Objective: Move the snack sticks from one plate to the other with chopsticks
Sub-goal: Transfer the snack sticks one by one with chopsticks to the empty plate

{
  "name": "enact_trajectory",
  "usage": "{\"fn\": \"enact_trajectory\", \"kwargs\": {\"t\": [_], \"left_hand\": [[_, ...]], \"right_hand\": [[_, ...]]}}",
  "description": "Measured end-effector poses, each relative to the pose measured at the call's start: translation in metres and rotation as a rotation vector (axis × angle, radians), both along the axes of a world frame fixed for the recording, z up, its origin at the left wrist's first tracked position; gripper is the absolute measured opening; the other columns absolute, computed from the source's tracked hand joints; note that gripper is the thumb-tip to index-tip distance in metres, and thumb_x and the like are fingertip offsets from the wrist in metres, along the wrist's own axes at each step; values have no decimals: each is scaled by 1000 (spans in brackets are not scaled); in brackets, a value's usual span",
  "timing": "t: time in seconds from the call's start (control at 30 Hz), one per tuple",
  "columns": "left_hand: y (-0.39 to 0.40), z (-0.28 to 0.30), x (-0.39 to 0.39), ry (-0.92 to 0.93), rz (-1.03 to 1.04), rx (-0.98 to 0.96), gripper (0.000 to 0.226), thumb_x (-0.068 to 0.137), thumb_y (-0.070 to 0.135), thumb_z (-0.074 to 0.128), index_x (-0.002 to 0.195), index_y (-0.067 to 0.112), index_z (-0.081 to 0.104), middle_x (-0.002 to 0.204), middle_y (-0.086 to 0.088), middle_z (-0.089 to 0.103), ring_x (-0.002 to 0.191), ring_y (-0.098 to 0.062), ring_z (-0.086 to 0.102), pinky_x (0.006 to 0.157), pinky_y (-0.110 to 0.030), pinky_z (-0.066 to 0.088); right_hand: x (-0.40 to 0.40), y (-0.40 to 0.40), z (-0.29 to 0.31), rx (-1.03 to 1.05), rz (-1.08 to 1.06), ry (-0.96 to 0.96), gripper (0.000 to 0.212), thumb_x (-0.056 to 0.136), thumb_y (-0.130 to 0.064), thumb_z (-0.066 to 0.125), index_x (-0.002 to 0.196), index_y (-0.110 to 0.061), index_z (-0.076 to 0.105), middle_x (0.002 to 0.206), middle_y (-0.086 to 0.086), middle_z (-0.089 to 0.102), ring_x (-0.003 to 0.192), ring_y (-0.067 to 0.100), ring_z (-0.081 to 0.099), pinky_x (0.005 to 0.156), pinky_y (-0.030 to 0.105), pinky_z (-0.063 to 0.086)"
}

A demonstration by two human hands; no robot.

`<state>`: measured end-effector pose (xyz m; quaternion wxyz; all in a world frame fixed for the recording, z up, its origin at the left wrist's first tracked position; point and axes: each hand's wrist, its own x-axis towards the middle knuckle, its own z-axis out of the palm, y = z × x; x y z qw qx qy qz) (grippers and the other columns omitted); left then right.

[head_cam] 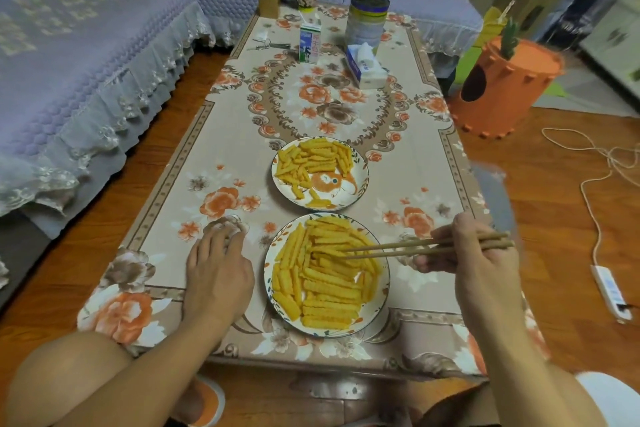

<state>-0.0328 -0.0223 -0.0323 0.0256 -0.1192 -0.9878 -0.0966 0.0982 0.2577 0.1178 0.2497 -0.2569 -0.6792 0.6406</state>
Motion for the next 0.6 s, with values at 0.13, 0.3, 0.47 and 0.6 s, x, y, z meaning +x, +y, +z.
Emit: {"fn": "enact_trajectory", "kwargs": {"t": [0.13,0.3,0.47,0.6], "left_hand": [[0,-2,1,6,-2,15,48,91,18,56,139,13,56,147,-10,51,140,-31,41,116,-51,36],[-1,0,0,5,-13,48,49,90,17,55,140,14,53,146,-11,47,137,-32,41,111,-51,41],[-1,-5,2,-32,-171,141,50,99,22,35,149,24,44,153,-5,41,141,-30,39,107,-52,44],[-6,-15,0,-16,-263,201,61,96,23,20,153,29,39,153,2,48,140,-24,44,115,-48,38]], "right_hand": [[0,1,-4,0,25,-15,35,106,-19,50,83,4,65,72,31,66,48,30,67,49,31,60],[-1,15,7,-38,-11,56,35,106,-18,49,82,4,63,59,13,68,45,25,65,47,29,57],[-25,27,9,-116,-38,111,33,109,-21,46,91,-1,65,66,12,72,58,24,72,58,29,62],[-58,25,4,-162,10,91,38,110,-32,43,97,-8,70,81,8,75,81,32,77,71,34,65]]}}
